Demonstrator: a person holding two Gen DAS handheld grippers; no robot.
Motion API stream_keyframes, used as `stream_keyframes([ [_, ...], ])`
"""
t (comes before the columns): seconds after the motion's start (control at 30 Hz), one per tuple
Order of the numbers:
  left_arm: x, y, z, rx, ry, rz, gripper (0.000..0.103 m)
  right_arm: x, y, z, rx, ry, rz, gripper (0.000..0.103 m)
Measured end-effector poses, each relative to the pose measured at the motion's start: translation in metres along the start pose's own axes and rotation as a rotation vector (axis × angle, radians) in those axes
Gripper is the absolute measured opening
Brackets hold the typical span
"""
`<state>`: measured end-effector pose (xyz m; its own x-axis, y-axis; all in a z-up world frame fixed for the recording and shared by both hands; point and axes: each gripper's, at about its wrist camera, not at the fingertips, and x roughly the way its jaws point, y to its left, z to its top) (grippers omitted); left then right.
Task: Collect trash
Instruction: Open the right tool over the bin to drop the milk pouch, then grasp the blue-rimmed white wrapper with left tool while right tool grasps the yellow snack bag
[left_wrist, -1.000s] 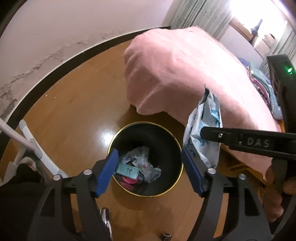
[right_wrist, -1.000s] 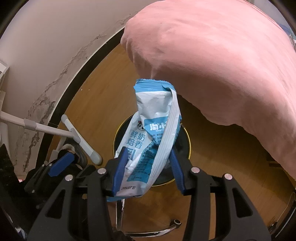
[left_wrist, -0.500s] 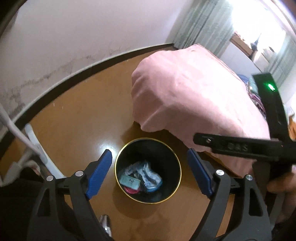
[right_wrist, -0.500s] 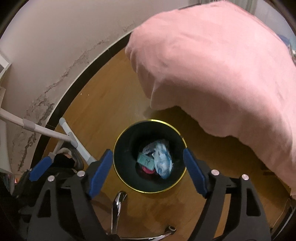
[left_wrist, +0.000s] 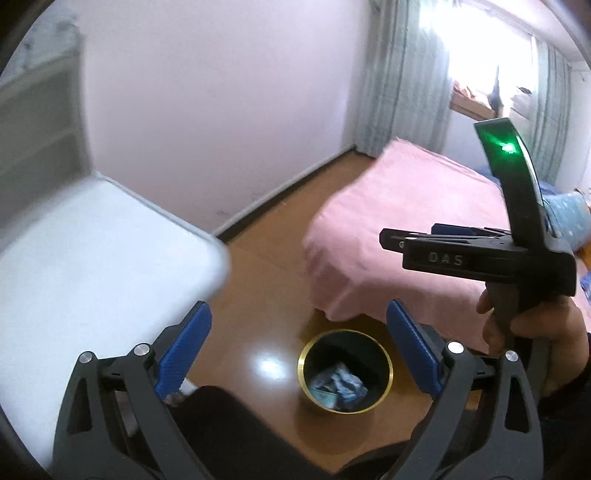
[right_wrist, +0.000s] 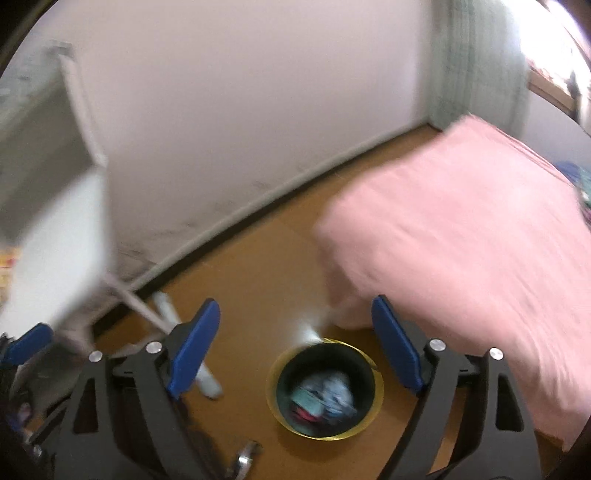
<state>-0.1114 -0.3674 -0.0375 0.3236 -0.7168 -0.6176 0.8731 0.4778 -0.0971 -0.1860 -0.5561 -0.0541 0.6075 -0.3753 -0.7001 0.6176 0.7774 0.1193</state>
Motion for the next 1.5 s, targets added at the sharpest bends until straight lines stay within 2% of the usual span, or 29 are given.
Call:
stream_keyframes([
  [0.17,-0.077,0.058,0.009,-0.023,-0.031,0.089,0.093,-0.027,0.083,0.015,-0.116,-0.037,0.206,0.084],
  [0.33,-0.154,0.147,-0.004,-0.051,-0.063,0.302,0.094,-0.031,0.192,0.022,-0.268,0.005,0.441,0.084],
  [0.43,-0.197,0.217,-0.023,-0.162,-0.069,0.451,0.094,-0.023,0.262,0.023,-0.337,0.065,0.565,0.084],
  [0.5,-0.224,0.265,-0.042,-0.263,-0.058,0.547,0.094,-0.012,0.303,0.022,-0.381,0.105,0.616,0.084],
  [0.57,-0.242,0.299,-0.058,-0.346,-0.045,0.606,0.094,0.001,0.333,0.018,-0.398,0.149,0.653,0.084],
  [0.7,-0.255,0.333,-0.083,-0.446,-0.041,0.595,0.094,0.031,0.391,0.018,-0.444,0.218,0.669,0.083],
  [0.8,-0.25,0.347,-0.092,-0.476,-0.031,0.568,0.094,0.058,0.431,0.025,-0.47,0.258,0.641,0.075],
  [0.87,-0.243,0.356,-0.093,-0.489,-0.017,0.56,0.094,0.071,0.436,0.027,-0.467,0.28,0.64,0.069],
  [1.0,-0.227,0.371,-0.086,-0.475,-0.012,0.535,0.094,0.101,0.467,0.035,-0.473,0.326,0.636,0.062],
  [1.1,-0.209,0.381,-0.066,-0.424,-0.012,0.509,0.094,0.12,0.483,0.033,-0.475,0.377,0.645,0.056],
  [1.13,-0.202,0.383,-0.059,-0.399,-0.008,0.504,0.094,0.126,0.487,0.03,-0.479,0.399,0.655,0.049],
  [1.17,-0.19,0.387,-0.048,-0.353,0.006,0.501,0.094,0.13,0.489,0.028,-0.482,0.414,0.664,0.037],
  [1.23,-0.175,0.39,-0.037,-0.289,0.023,0.51,0.094,0.133,0.491,0.024,-0.495,0.43,0.682,0.02],
  [1.33,-0.144,0.393,-0.019,-0.139,0.059,0.49,0.094,0.133,0.49,0.023,-0.505,0.429,0.706,0.016],
  [1.4,-0.128,0.396,-0.015,-0.072,0.087,0.489,0.094,0.133,0.49,0.023,-0.509,0.429,0.716,0.013],
  [1.5,-0.109,0.402,-0.011,-0.032,0.121,0.466,0.094,0.131,0.489,0.024,-0.521,0.416,0.727,0.012],
])
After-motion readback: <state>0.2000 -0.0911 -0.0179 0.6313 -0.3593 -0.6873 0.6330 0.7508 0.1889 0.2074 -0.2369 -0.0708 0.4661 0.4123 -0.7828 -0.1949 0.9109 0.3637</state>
